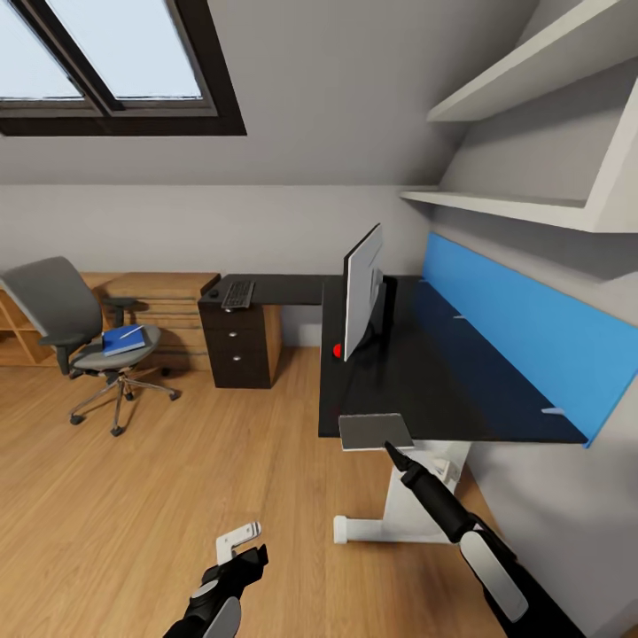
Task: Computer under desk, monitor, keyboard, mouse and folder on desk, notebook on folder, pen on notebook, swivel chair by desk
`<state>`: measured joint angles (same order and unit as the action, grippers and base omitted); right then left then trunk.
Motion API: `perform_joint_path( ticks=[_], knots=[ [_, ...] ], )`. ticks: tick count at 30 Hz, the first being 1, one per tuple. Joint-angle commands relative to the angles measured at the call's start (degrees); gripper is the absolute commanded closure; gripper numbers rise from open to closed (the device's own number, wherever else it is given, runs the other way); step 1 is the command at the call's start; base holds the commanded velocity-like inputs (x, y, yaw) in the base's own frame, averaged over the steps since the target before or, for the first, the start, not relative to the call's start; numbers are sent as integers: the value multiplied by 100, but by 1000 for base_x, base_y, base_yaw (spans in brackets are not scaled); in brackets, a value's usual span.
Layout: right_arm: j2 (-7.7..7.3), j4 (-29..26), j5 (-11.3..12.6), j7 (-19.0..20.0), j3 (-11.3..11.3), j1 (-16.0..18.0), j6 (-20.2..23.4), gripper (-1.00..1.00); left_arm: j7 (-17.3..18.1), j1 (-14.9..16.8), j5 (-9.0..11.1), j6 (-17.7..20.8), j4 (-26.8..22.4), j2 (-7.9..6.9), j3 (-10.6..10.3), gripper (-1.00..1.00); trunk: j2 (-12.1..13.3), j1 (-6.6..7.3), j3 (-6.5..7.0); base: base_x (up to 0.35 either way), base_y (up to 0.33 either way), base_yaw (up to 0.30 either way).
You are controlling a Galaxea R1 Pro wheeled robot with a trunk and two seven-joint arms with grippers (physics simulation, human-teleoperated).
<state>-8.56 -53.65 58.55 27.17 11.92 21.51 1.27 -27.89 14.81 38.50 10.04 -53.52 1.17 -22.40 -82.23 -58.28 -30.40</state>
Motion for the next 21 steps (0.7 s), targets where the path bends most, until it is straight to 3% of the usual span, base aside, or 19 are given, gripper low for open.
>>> perform_joint_path(
  ticks=[1,6,21],
  knots=[
    [-6,28,109,46,-7,6,13,-100,-41,4,31,16,-9,-3,-14,-100,-45,-22,-24,0,0,0],
    [-9,111,322,150,-76,7,13,-100,-41,4,39,16,-8,-3,-18,-100,-245,-132,-114,0,0,0],
    [12,80,403,501,-118,22,-31,-100,-43,4,25,-18,26,31,-52,-100,-806,-439,-365,0,0,0]
  ],
)
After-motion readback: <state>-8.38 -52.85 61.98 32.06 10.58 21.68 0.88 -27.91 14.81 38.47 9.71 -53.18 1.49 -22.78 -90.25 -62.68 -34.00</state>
